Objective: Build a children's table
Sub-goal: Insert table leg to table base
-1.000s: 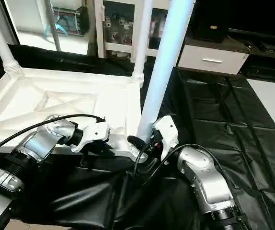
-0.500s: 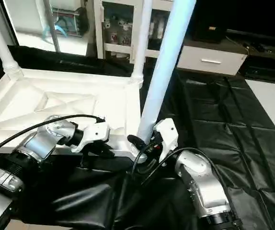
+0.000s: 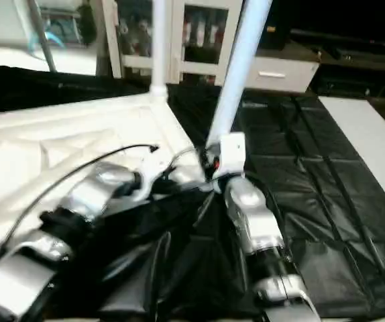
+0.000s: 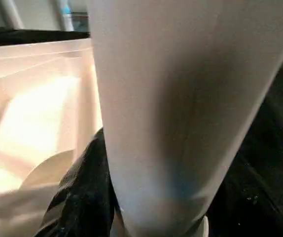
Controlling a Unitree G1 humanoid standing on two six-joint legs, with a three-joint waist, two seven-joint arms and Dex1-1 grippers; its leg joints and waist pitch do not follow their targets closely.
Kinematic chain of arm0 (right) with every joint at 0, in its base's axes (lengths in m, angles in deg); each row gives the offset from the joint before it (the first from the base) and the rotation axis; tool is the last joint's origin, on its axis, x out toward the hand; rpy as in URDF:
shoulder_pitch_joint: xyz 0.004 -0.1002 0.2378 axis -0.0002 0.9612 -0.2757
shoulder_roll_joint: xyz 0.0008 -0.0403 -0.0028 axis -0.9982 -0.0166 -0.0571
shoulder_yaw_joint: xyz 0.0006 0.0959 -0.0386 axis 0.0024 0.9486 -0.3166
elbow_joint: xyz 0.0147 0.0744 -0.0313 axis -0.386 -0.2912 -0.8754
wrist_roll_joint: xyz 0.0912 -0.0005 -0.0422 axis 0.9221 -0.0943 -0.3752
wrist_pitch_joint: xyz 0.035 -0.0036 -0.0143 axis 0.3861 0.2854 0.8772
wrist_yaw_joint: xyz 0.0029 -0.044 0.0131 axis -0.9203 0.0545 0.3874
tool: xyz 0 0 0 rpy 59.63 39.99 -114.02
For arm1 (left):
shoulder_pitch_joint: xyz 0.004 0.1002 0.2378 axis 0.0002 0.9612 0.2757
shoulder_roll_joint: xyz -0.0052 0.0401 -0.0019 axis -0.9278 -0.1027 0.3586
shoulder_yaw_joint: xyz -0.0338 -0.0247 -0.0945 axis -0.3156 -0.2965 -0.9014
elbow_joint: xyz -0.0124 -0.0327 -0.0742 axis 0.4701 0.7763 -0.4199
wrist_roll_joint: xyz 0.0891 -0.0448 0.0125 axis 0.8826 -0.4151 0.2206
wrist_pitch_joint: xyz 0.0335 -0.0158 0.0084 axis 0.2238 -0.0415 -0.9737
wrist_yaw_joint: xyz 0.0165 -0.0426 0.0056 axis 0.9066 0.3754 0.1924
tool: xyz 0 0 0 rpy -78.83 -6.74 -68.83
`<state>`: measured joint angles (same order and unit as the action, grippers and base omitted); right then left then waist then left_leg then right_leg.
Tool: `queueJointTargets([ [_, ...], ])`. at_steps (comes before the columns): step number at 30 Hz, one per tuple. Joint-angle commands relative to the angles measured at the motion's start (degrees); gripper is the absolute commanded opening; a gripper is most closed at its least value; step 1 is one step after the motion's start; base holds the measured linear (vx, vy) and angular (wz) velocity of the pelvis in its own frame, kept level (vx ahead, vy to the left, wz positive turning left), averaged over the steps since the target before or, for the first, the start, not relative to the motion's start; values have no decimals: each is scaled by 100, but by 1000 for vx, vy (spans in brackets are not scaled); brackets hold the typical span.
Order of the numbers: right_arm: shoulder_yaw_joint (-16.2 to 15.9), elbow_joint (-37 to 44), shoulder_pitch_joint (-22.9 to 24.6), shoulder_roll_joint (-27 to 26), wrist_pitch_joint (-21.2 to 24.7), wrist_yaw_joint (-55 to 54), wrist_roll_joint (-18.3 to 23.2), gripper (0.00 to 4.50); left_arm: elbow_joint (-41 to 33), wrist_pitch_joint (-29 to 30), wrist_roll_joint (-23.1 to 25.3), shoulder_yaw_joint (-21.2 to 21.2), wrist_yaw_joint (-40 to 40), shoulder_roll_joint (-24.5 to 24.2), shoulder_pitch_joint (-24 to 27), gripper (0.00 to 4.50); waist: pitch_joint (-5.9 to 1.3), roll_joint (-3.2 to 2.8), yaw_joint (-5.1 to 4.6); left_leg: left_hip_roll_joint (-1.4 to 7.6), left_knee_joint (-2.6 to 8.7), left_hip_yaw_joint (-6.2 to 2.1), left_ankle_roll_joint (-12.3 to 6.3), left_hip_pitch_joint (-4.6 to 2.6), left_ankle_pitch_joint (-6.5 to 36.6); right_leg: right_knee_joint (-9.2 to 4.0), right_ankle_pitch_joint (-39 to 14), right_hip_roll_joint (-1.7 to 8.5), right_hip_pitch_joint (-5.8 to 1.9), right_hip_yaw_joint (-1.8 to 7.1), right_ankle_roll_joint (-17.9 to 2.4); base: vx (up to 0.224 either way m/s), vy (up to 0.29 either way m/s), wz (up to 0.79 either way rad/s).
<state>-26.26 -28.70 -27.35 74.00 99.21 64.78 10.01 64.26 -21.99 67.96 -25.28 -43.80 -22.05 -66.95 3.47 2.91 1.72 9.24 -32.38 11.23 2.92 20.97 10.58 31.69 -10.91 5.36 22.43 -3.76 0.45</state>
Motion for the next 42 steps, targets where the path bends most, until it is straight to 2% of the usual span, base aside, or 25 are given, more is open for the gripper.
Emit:
queueJointTargets([
  [1,246,-1065,244,-14,457,-672,-135,187,-74,-77,-301,-426,624,204,-291,0,-271,-25,-13,405,508,-261,259,-146,2473,-397,-2186,440,-39,270,-922,0,0,0],
  [2,208,-1253,102,-95,353,-845,-182,187,2,-81,-327,-544,959,361,-369,0,-277,-11,3,407,498,-239,220,-139,2345,-400,-2052,440,-49,280,-925,0,0,0],
  [3,194,-1549,-127,-223,137,-1149,-246,187,77,-117,-313,-707,1429,533,-474,0,-294,5,25,407,485,-200,110,-93,1909,-340,-1613,439,-85,287,-995,0,0,0],
  [4,198,-1631,-188,-252,66,-1223,-267,187,82,-122,-289,-734,1523,558,-494,0,-298,12,22,395,468,-183,76,-106,1837,-335,-1526,426,-79,289,-1020,0,0,0],
  [5,243,-1779,-298,-301,-51,-1361,-290,187,90,-120,-274,-805,1684,602,-525,0,-307,52,50,391,439,-149,-28,-108,1669,-319,-1359,432,-87,295,-1050,0,0,0],
  [6,276,-1848,-365,-330,-128,-1440,-303,187,91,-140,-272,-851,1787,616,-543,0,-313,42,58,384,422,-136,-149,-104,1536,-304,-1268,423,-92,296,-1076,0,0,0],
  [8,314,-1902,-444,-368,-197,-1493,-319,187,86,-143,-280,-893,1864,607,-561,0,-327,41,83,386,402,-119,-244,-113,1420,-296,-1186,407,-87,293,-1089,29,-16,2],
  [10,355,-1989,-499,-399,-242,-1514,-320,187,95,-125,-283,-902,1885,577,-568,0,-355,48,104,376,380,-112,-407,-62,975,-212,-705,384,-141,283,-1162,57,-35,3],
  [12,411,-2170,-585,-429,-343,-1556,-321,187,153,-126,-292,-907,1925,555,-588,0,-355,42,126,371,344,-89,-546,-58,666,-146,-229,371,-148,285,-1302,29,-25,-1],
  [15,448,-2280,-637,-438,-446,-1566,-298,187,180,-123,-294,-915,1941,555,-599,0,-334,38,136,373,350,-86,-539,-66,857,-170,-496,379,-154,282,-1341,0,0,0],
  [16,464,-2339,-668,-440,-518,-1547,-299,187,174,-117,-286,-916,1939,560,-595,0,-327,16,125,393,367,-94,-442,-90,1043,-192,-746,363,-135,280,-1307,0,0,0],
  [18,474,-2429,-739,-453,-641,-1464,-324,187,167,-110,-275,-924,1943,566,-589,0,-324,-9,121,399,380,-103,-363,-98,1161,-201,-871,361,-129,278,-1278,0,0,0],
  [20,431,-2399,-772,-464,-755,-1326,-354,187,172,-112,-266,-918,1921,561,-588,0,-325,1,111,398,390,-107,-287,-94,1241,-205,-899,351,-134,278,-1236,0,0,0],
  [21,366,-2274,-791,-487,-897,-1074,-365,257,176,-120,-262,-906,1890,551,-584,0,-329,-1,108,398,390,-110,-269,-90,1235,-197,-847,353,-137,279,-1228,0,0,0],
  [22,345,-2215,-807,-497,-970,-947,-354,257,182,-127,-259,-889,1859,538,-583,0,-332,3,107,399,386,-108,-283,-85,1242,-198,-797,362,-141,280,-1231,0,0,0],
  [25,325,-2056,-821,-498,-1052,-755,-318,284,179,-161,-250,-851,1769,507,-570,0,-359,26,60,385,367,-122,-378,-18,977,-147,-509,378,-204,277,-1306,0,0,0],
  [26,301,-1896,-809,-478,-1044,-659,-306,297,152,-162,-252,-833,1712,483,-545,0,-348,24,50,388,354,-108,-466,-47,912,-146,-420,357,-173,275,-1353,0,0,0],
  [27,301,-1896,-809,-478,-1044,-659,-306,303,152,-162,-252,-833,1712,483,-545,0,-357,14,57,387,341,-104,-544,-47,808,-133,-306,369,-187,276,-1420,0,0,0],
  [30,175,-1035,-626,-333,-834,-264,-238,327,30,-199,-245,-739,1408,335,-423,0,-373,9,73,389,315,-104,-700,-39,535,-89,38,364,-215,279,-1503,0,0,0],
  [31,154,-850,-566,-291,-764,-167,-230,339,-8,-253,-228,-691,1307,287,-385,0,-389,4,75,393,301,-103,-798,-36,323,-50,328,353,-219,276,-1573,0,0,0],
  [33,118,-337,-365,-144,-542,51,-182,349,-167,-235,-226,-574,986,152,-252,0,-417,-4,89,382,247,-84,-1017,-36,-32,12,853,350,-214,277,-1760,0,0,0],
  [35,101,-130,-281,-82,-456,150,-166,371,-232,-254,-224,-517,846,94,-197,0,-408,-1,105,389,232,-69,-1122,-43,-136,18,991,335,-198,273,-1847,0,0,0],
  [39,34,656,111,248,-186,458,-183,396,-442,-258,-212,-421,518,-119,17,0,-383,-13,144,420,246,-69,-1036,-50,79,-2,628,336,-202,276,-1806,0,0,0],
  [40,36,742,155,278,-143,478,-180,410,-447,-256,-208,-415,498,-140,33,0,-376,-36,155,415,258,-64,-955,-71,192,-29,452,326,-179,276,-1781,0,0,0],
  [42,27,1209,387,388,95,617,-100,429,-510,-224,-196,-388,463,-202,106,0,-356,-21,157,416,280,-67,-787,-65,474,-66,82,331,-181,279,-1717,0,0,0],
])
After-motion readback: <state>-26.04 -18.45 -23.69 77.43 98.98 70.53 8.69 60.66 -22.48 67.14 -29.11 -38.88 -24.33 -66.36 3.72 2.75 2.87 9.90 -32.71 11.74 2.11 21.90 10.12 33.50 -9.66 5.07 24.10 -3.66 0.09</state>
